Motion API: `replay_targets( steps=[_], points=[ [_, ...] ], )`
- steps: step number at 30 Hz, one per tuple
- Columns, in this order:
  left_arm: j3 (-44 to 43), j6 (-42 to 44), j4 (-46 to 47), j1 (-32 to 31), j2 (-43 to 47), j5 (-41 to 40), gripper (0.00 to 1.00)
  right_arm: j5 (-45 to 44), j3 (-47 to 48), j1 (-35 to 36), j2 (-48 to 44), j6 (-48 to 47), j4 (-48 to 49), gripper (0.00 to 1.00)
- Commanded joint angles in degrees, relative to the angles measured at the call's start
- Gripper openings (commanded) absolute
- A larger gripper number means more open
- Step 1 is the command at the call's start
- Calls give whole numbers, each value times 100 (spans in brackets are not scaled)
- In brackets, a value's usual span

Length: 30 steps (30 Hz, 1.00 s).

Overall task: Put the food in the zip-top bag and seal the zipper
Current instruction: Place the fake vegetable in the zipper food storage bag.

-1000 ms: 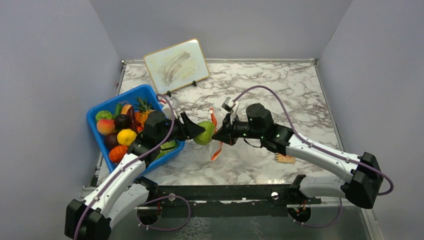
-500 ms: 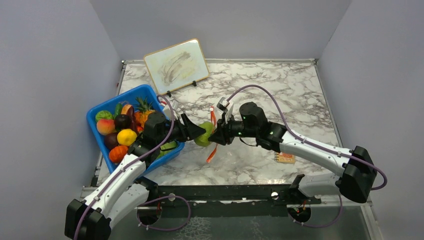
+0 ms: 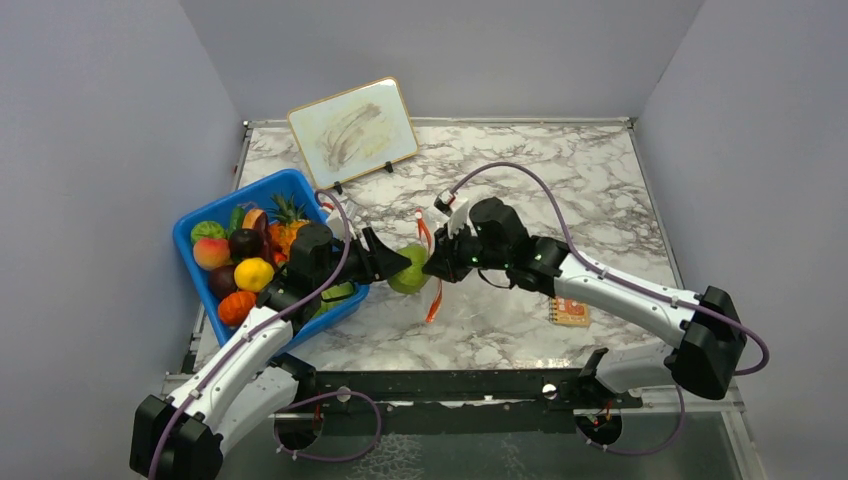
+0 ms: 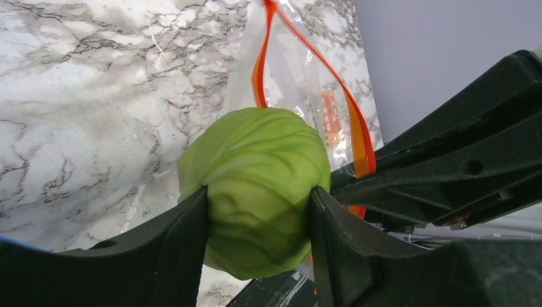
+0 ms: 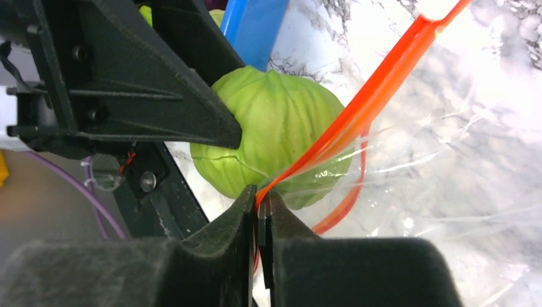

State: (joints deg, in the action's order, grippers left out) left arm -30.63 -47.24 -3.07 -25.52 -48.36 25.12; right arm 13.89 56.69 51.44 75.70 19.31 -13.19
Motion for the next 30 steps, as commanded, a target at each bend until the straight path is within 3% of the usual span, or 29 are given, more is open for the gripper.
replay_targets(
  steps=[1, 4, 6, 9, 15, 20, 27, 30],
  points=[
    [7, -96, 316, 0, 77, 152, 0, -271, 261, 6, 211, 146, -210, 2],
    [48, -123, 342, -2, 89, 160, 0, -447, 326, 6, 283, 266, -302, 4],
    [57, -135, 342, -5, 105, 166, 0, -521, 391, 6, 284, 311, -390, 20],
    [81, -140, 342, -4, 148, 152, 0, -545, 404, 6, 197, 366, -351, 27],
    [93, -138, 342, 0, 180, 144, 0, -637, 567, 6, 199, 400, -513, 25],
    [106, -138, 342, -3, 199, 129, 0, -658, 593, 6, 147, 451, -570, 32],
    [103, -136, 360, 2, 182, 115, 0, -867, 773, 6, 203, 479, -941, 32],
    [119, -143, 376, -3, 162, 110, 0, -910, 879, 6, 226, 437, -1180, 41]
  ],
)
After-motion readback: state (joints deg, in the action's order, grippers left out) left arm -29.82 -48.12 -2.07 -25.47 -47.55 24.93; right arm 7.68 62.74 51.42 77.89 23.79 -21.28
